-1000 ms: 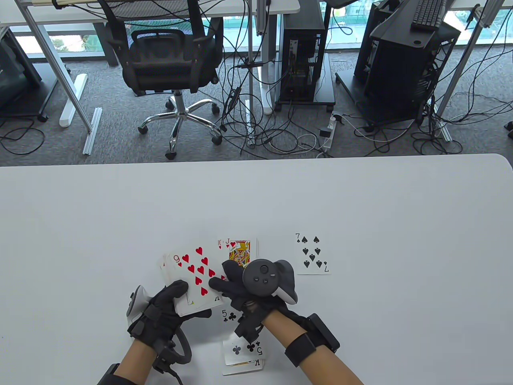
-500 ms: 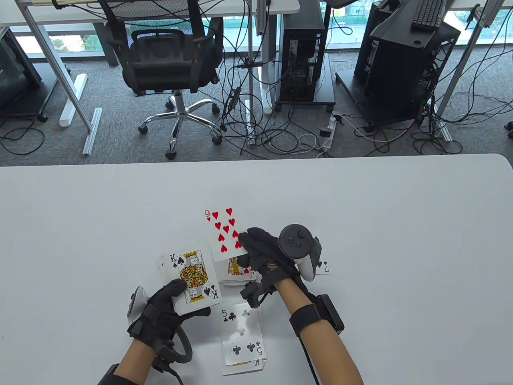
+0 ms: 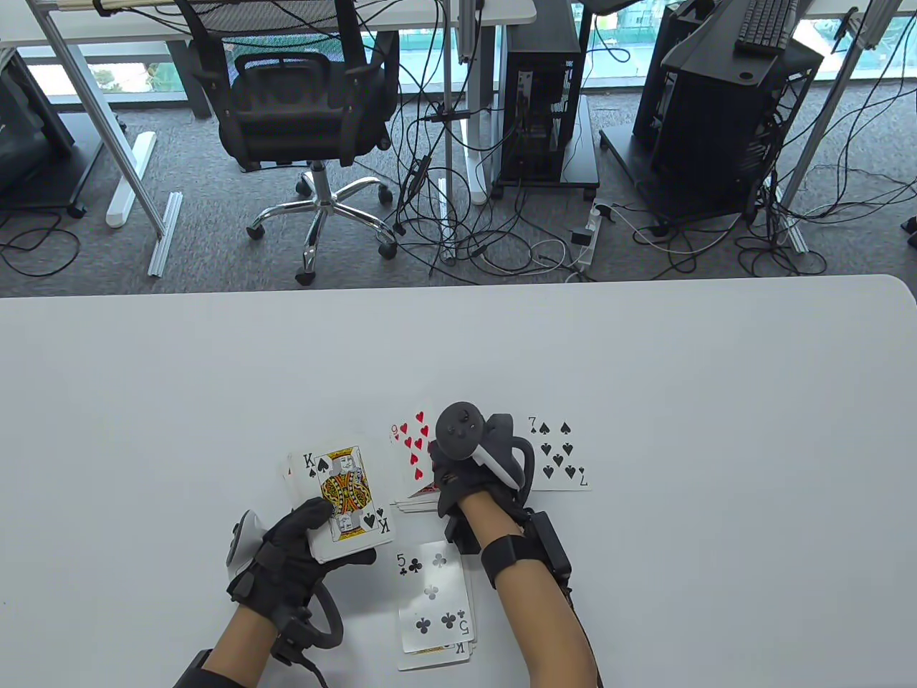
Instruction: Playing card suit sorting
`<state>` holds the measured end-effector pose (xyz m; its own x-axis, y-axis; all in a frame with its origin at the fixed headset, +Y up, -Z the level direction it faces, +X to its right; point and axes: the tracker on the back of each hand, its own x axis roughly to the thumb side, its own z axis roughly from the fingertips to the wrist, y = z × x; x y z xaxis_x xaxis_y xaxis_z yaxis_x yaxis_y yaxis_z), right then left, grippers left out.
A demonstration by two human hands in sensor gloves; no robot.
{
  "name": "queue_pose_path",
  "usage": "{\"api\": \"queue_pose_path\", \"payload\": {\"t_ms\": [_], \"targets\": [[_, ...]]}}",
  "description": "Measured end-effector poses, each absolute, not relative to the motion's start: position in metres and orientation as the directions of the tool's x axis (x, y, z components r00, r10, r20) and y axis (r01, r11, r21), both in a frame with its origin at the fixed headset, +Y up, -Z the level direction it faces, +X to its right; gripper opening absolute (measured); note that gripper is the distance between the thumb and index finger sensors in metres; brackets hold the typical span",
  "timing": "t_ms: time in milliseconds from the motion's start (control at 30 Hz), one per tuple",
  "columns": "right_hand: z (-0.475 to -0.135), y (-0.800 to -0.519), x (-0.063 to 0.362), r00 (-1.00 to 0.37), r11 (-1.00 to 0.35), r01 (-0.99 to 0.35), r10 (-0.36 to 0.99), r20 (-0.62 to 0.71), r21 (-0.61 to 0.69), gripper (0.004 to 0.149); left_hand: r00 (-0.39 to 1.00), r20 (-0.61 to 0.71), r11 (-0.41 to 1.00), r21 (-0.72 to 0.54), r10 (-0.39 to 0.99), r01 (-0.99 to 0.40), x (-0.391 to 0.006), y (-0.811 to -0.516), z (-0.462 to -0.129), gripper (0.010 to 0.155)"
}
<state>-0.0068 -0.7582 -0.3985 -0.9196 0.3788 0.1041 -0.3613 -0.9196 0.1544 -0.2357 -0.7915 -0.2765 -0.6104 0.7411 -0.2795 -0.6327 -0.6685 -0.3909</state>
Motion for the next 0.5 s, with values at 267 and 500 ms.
{"api": "queue_pose_path", "payload": {"t_ms": [267, 500], "targets": [[-0.396, -0.768, -0.02, -0.983, -0.985, -0.075, 0.099, 0.153, 0.152, 0.053, -0.608, -0.282, -0.668, -0.39, 0.742, -0.634, -0.236, -0.791, -0.276, 0.059], [-0.393, -0.769, -0.021, -0.987, -0.987, 0.042, -0.017, 0.162, 0.153, 0.059, -0.605, -0.283, -0.666, -0.389, 0.744, -0.636, -0.236, -0.792, -0.276, 0.059]]}}
